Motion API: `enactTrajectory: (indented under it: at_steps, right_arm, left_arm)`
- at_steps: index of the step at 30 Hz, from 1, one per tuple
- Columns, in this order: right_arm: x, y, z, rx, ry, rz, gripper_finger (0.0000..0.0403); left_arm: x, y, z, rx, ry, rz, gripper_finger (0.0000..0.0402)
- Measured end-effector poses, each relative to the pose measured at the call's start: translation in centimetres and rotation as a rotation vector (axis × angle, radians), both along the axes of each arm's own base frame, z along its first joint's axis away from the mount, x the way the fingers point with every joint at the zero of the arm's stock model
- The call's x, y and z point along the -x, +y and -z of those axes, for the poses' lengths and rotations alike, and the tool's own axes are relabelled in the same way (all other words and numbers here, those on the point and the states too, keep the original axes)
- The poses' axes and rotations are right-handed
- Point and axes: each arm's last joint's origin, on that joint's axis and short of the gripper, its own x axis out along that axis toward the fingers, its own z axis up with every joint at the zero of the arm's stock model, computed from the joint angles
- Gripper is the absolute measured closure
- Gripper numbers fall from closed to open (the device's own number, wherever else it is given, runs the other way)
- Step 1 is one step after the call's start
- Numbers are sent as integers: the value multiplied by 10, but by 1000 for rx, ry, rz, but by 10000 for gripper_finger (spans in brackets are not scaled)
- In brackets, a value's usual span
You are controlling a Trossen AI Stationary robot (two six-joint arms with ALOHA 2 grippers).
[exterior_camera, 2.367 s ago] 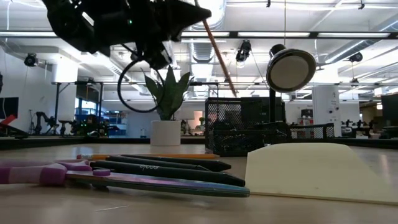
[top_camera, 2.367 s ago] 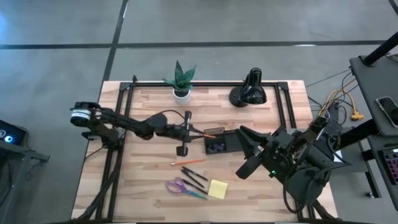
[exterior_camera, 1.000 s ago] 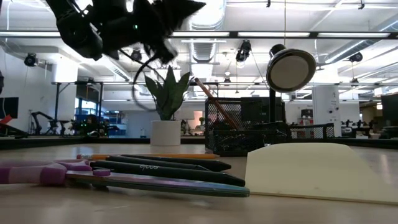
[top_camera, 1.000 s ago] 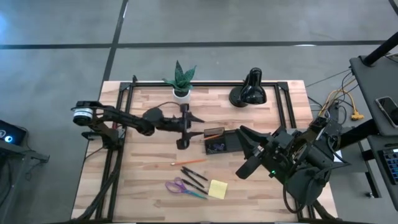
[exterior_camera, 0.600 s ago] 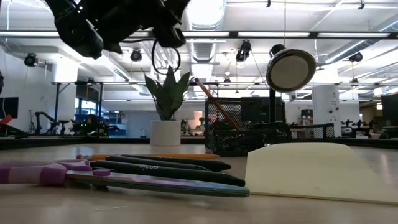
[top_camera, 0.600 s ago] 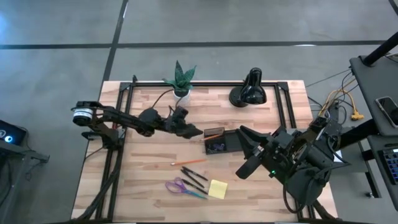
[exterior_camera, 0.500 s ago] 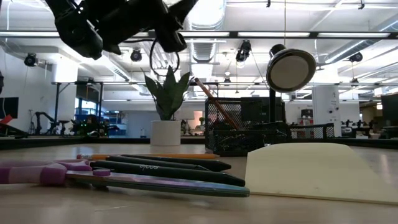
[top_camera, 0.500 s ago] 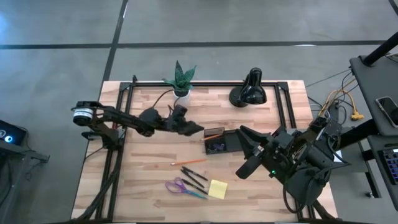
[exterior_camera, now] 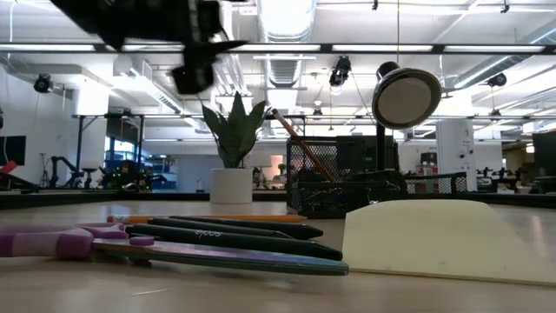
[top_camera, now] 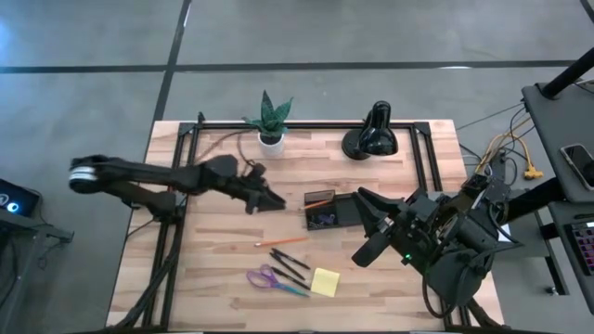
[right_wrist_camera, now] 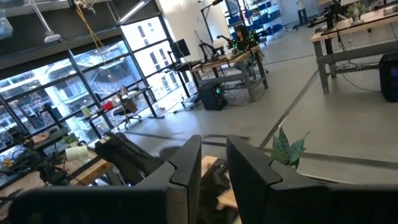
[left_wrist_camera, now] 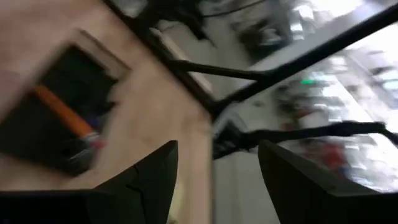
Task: Pick and place office supplies into organizer
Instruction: Put the orange pencil into the black desk organizer
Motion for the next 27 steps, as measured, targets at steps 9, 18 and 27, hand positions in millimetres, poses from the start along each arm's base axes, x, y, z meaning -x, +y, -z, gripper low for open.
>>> enactTrajectory:
  at_steps: [9,18,27]
  right_arm:
    - [0,0,0,0,0,0,323]
    - [0,0,0,0,0,0,335]
    - [-3,-4,-1,-18,-19,14,326]
  left_arm:
    - [66,-5,-32,-214,77,-176,195]
    - [83,-7,-14,-259,279,-118,196]
    - [67,-16,-3,-284,328,36,196]
